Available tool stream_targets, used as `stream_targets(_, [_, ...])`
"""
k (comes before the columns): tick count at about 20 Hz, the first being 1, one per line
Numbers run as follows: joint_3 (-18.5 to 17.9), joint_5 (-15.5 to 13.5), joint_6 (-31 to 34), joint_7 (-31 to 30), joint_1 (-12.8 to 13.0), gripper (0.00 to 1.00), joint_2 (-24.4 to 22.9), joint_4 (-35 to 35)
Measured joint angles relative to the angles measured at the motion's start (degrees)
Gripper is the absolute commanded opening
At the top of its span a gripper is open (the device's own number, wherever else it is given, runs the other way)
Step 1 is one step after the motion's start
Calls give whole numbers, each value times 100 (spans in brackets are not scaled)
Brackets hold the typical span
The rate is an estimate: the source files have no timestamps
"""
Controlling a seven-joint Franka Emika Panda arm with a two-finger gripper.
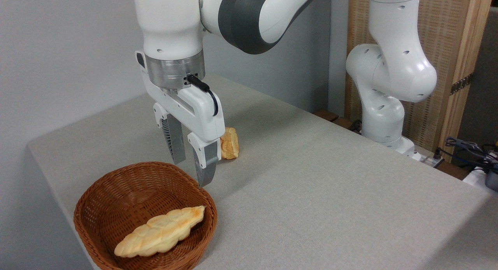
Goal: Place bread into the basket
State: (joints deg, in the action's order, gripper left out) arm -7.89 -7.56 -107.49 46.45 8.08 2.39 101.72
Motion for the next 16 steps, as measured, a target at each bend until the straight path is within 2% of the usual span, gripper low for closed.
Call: stream_targets(16, [2, -25, -121, 0, 26, 100, 0, -5])
